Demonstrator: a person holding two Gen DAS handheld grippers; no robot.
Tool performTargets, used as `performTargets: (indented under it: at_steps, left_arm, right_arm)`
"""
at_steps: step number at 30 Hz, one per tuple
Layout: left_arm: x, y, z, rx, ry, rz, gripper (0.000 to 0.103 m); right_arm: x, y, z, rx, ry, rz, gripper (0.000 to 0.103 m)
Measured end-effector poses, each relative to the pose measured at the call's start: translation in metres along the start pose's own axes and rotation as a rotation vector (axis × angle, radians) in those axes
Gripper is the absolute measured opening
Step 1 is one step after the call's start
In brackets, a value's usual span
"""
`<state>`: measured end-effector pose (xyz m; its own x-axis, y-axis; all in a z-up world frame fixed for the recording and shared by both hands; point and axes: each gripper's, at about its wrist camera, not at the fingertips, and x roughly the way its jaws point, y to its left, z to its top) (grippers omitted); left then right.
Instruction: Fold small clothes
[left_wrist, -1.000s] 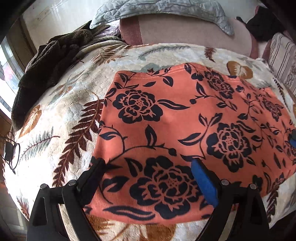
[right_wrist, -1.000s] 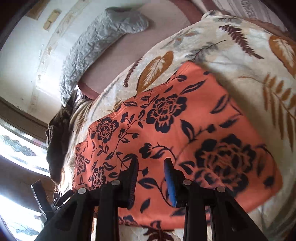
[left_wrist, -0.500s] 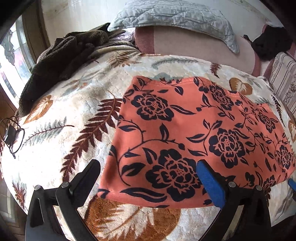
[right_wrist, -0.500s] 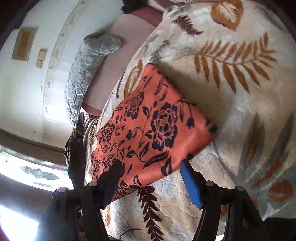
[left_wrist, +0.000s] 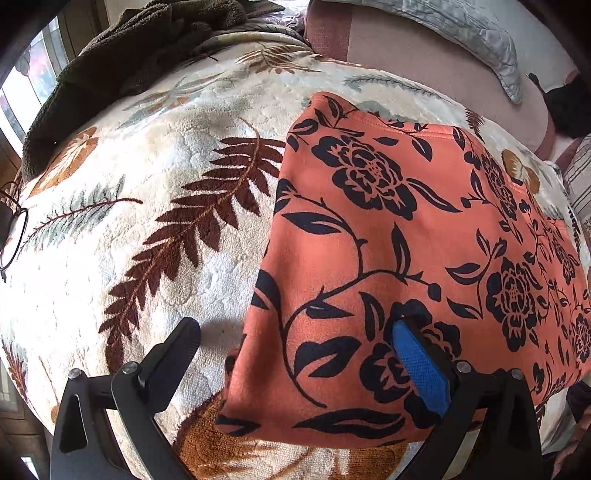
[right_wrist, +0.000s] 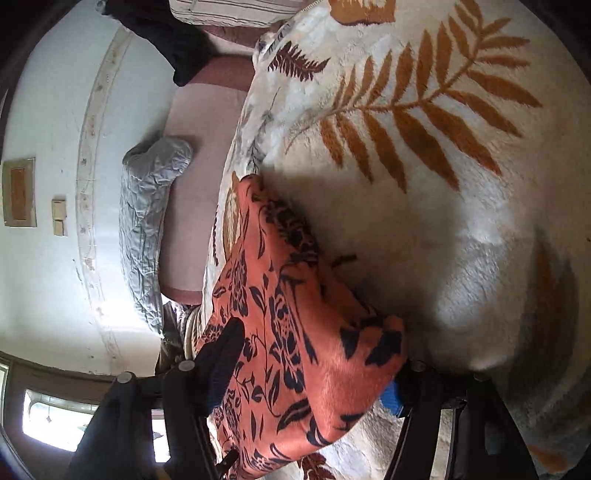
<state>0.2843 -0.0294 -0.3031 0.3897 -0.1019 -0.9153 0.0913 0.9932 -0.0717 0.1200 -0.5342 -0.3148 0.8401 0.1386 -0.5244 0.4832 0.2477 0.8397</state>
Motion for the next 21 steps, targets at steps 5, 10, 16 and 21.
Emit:
performTargets:
  at_steps: [5, 10, 16, 21]
  left_arm:
    - [0.007, -0.001, 0.005, 0.002, 0.016, -0.020, 0.103]
    - [0.000, 0.012, 0.014, -0.043, 0.000, -0.042, 0.103]
    - [-0.027, 0.058, 0.025, -0.133, -0.098, 0.023, 0.103]
    - [-0.043, 0.115, 0.028, -0.244, -0.157, 0.106, 0.103]
  right_arm:
    - [0.010, 0.007, -0.001, -0.061, -0.038, -0.093, 0.025]
    - [-0.005, 0.064, -0.027, -0.335, -0.123, -0.151, 0.022]
    - [-0.009, 0.164, -0.098, -0.649, -0.101, -0.078, 0.021]
    - [0.022, 0.215, -0.174, -0.759, 0.014, 0.017, 0.021]
